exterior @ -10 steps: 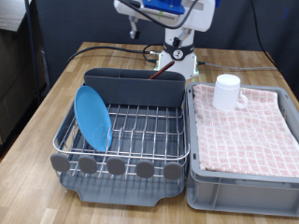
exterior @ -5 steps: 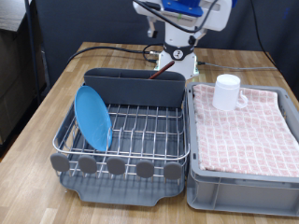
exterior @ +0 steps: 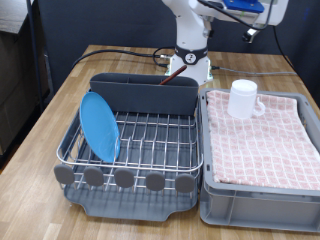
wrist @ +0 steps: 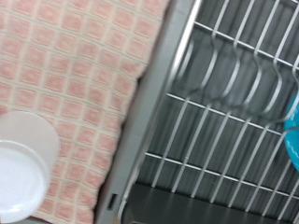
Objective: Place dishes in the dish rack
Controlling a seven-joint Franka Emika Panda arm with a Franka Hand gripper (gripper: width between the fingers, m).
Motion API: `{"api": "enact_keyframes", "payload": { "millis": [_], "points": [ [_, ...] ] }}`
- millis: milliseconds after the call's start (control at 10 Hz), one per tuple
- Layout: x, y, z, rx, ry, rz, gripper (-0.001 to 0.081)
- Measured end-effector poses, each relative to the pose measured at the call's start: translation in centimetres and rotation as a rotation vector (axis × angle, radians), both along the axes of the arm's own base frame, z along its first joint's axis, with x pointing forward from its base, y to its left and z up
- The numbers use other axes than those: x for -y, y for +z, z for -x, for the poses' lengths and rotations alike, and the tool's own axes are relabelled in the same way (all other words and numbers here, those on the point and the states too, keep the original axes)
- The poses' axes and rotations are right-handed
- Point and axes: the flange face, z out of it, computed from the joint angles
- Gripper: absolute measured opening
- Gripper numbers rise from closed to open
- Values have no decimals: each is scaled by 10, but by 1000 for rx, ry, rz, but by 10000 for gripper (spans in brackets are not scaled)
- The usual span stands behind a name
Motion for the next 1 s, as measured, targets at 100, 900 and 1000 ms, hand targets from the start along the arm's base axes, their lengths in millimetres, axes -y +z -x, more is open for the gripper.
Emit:
{"api": "enact_keyframes", "payload": {
  "millis": [100, 900, 1000],
  "points": [
    [-15, -1, 7, 8, 17, 1, 803],
    [-86, -7, 28, -8, 221, -7, 803],
    [-99, -8, 32, -21, 256, -23, 803]
  ]
}}
